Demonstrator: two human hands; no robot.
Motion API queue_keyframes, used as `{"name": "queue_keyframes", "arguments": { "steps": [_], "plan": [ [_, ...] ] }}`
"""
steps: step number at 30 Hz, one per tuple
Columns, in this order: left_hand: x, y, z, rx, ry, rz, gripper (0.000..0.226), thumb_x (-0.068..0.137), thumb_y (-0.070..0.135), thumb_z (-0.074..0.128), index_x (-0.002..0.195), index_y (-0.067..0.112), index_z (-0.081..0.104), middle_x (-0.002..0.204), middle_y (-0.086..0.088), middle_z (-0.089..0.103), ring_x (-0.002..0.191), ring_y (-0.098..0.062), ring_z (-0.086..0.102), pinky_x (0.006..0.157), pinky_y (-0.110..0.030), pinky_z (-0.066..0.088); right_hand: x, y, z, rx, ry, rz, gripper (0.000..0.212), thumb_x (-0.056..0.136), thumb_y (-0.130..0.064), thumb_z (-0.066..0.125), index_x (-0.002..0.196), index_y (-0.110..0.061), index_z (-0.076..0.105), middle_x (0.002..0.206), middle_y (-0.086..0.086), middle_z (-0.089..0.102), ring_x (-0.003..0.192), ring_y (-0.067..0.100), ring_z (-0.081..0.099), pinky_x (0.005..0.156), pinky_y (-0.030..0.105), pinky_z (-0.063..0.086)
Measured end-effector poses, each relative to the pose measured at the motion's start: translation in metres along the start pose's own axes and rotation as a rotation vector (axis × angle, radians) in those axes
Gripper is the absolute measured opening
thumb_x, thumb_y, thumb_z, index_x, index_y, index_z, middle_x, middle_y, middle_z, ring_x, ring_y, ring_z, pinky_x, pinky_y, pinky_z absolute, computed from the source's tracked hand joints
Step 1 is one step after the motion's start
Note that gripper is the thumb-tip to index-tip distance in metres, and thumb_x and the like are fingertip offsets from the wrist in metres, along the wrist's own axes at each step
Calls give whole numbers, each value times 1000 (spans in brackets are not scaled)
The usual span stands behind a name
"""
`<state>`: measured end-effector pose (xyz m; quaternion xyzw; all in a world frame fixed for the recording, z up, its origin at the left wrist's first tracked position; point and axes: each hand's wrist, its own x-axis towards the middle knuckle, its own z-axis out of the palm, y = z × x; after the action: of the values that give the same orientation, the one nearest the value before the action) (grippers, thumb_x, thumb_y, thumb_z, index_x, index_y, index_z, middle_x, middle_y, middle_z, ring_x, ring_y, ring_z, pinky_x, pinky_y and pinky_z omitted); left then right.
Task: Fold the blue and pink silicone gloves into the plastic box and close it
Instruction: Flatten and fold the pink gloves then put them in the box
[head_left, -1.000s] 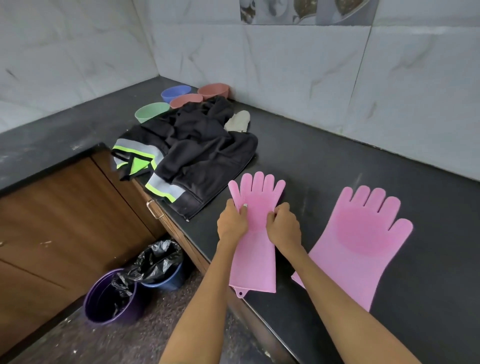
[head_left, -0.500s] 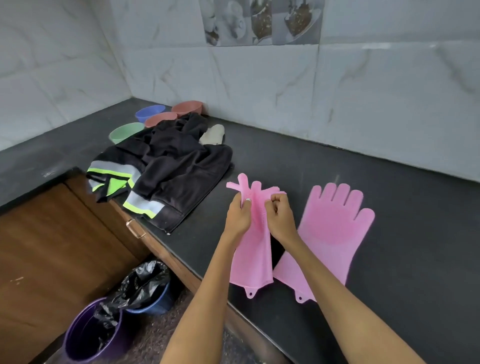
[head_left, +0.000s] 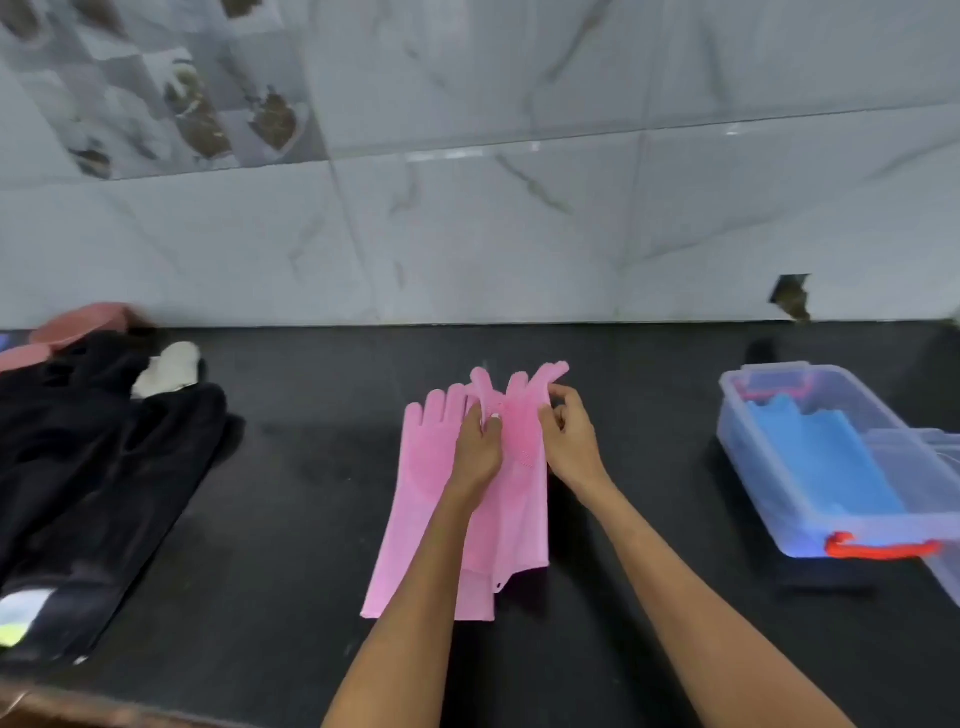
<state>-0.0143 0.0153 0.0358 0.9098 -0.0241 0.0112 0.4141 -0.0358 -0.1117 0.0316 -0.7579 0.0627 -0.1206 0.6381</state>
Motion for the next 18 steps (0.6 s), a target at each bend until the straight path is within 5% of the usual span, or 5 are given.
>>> {"name": "queue_keyframes", "arguments": {
  "steps": [4,7,11,14,18],
  "plan": [
    [-3,8,24,25,-77,11,40,101,23,38,138,10,43,140,-10,45,132,-28,38,107,-27,28,-7,23,-38,-101,49,94,20,94,-19,43,114,-20,47,82,2,56,68,13,51,61,25,43],
    [-4,9,40,-7,-186,-31,41,103,22,33,141,6,37,144,-11,43,134,-30,41,112,-41,35,-14,36,-57,-142,72,174,23,95,-18,42,118,-17,45,82,-3,59,70,10,57,59,24,48],
    [-16,11,53,-124,-172,-88,40,101,15,37,139,5,41,136,-10,53,123,-28,51,103,-36,41,-13,40,-75,-330,34,240,23,95,-16,45,118,-11,47,74,-6,49,70,10,53,67,30,51],
    [-20,6,54,-102,-116,-98,32,97,14,46,128,6,50,124,-10,62,110,-29,58,87,-31,43,-11,35,-83,-537,-63,264,22,96,-19,45,117,-13,46,89,1,57,80,17,58,71,33,55],
    [-23,2,51,31,-29,-98,29,95,22,54,119,5,52,115,-11,64,103,-29,61,86,-37,48,-14,33,-81,-711,-99,281,27,96,-22,47,122,-14,44,108,7,62,76,17,59,70,29,51]
  ]
}}
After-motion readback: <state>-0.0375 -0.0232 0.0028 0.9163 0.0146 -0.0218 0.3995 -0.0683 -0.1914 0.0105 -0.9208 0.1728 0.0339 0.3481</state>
